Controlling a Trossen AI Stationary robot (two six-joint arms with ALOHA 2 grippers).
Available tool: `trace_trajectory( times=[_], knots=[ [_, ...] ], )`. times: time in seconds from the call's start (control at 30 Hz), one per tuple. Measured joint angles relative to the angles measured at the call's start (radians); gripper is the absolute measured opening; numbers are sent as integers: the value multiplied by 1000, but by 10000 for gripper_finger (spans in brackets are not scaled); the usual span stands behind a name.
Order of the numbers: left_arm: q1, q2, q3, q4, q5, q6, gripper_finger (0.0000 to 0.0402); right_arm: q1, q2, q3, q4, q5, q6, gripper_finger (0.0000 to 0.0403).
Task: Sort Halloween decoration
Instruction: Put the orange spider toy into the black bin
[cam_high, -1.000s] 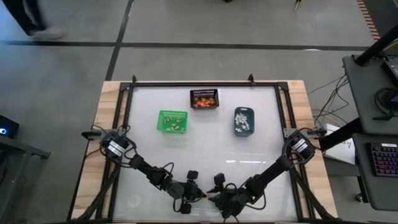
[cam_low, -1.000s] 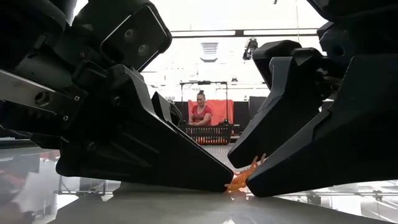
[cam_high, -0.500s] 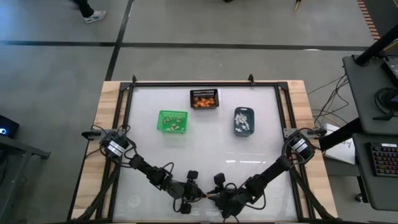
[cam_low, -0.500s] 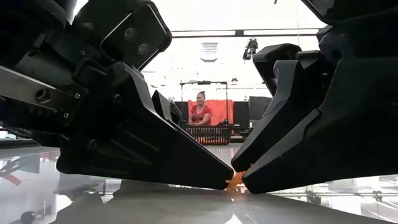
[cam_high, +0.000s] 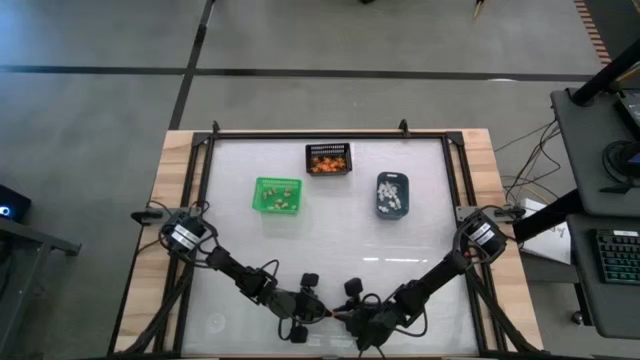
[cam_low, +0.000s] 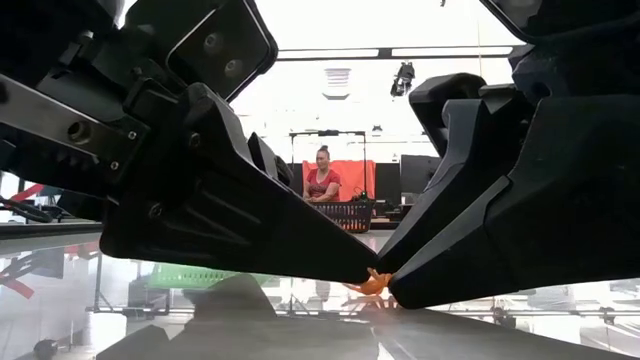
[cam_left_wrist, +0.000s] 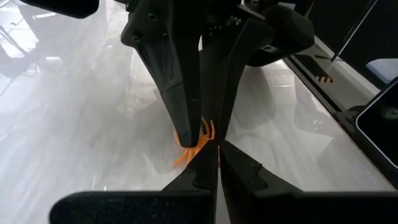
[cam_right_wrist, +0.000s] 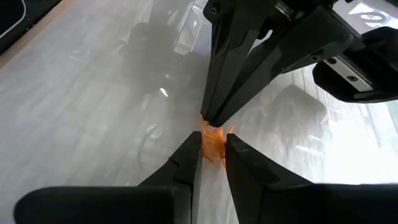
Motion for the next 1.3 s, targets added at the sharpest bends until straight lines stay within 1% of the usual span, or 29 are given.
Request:
trace_trajectory(
  times=[0.1, 0.2, 0.3, 0.63, 0.9, 1.03, 1.13, 1.3],
  knots=[
    [0, -5, 0, -21, 0, -11, 0, 0, -4, 0, -1, 3, 9, 59],
    [0, -21, 0, -82, 1, -33, 0, 0, -7, -1, -3, 4, 15, 59],
    [-3, -51, 0, -141, 3, -41, 0, 0, -7, -1, -3, 6, 25, 59],
    [-20, -147, -29, -265, 2, -41, 0, -1, -24, -3, -14, 36, 35, 59],
    [-34, -254, -30, -431, -7, -34, 0, -11, -83, -4, -17, 139, 34, 58],
    [-63, -322, -32, -499, -70, 3, 0, -41, -127, -2, -14, 155, 41, 58],
    [-99, -378, -32, -545, -154, 44, 0, -73, -168, 0, -11, 193, 47, 58],
    [-165, -477, -34, -612, -298, 115, 0, -161, -256, 0, -10, 233, 0, 58]
  ],
)
